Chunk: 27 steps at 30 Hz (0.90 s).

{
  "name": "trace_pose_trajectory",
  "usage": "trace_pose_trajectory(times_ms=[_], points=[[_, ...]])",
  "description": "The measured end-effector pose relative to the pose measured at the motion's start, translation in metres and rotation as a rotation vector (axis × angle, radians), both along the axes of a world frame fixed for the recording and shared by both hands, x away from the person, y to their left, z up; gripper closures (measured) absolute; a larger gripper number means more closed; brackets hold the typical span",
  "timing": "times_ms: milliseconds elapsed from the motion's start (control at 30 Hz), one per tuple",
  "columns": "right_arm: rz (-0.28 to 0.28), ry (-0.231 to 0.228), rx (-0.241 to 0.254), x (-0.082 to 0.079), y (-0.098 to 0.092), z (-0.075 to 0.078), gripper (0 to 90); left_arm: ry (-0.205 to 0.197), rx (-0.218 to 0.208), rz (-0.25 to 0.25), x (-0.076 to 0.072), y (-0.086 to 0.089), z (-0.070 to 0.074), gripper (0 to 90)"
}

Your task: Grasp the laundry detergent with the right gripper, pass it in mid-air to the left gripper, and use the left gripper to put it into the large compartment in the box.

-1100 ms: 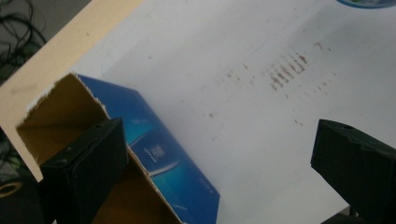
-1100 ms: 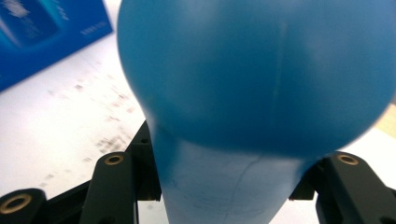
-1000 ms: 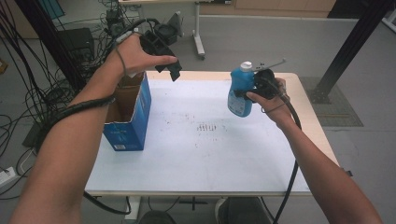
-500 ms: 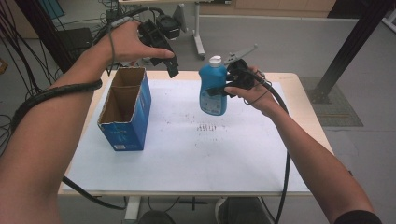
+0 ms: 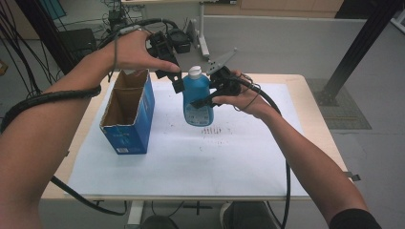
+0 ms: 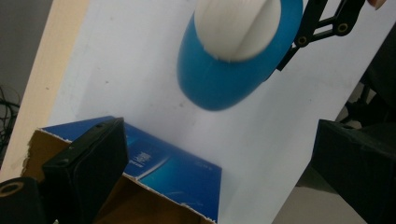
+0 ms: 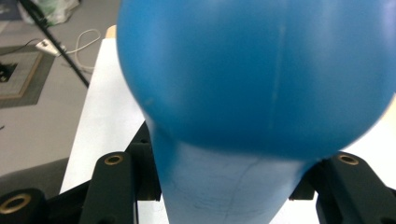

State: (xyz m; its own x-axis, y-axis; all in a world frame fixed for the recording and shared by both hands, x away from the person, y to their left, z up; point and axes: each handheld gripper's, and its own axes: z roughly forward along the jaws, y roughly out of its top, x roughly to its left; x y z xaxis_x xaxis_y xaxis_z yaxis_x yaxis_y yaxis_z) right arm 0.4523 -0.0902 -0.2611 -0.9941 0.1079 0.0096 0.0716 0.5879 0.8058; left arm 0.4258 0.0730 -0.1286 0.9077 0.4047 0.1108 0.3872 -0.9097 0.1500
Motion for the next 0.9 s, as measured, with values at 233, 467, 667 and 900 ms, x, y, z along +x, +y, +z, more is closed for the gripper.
trace_pose_trajectory(times_ms=[233, 467, 667, 900], points=[[0.071, -0.02, 0.008, -0.012, 0.014, 0.0, 43.7, 0.029, 0.031, -0.048, -0.007, -0.008, -0.003, 4.5], [0.115, -0.025, 0.026, -0.021, 0.024, -0.002, 43.7, 0.057, 0.043, -0.078, -0.013, -0.013, -0.008, 4.5], [0.137, -0.02, 0.058, -0.027, 0.026, -0.002, 43.7, 0.072, 0.048, -0.101, -0.015, -0.017, -0.011, 4.6], [0.154, -0.024, 0.072, -0.031, 0.025, 0.0, 43.7, 0.075, 0.046, -0.11, -0.015, -0.022, -0.013, 4.6]])
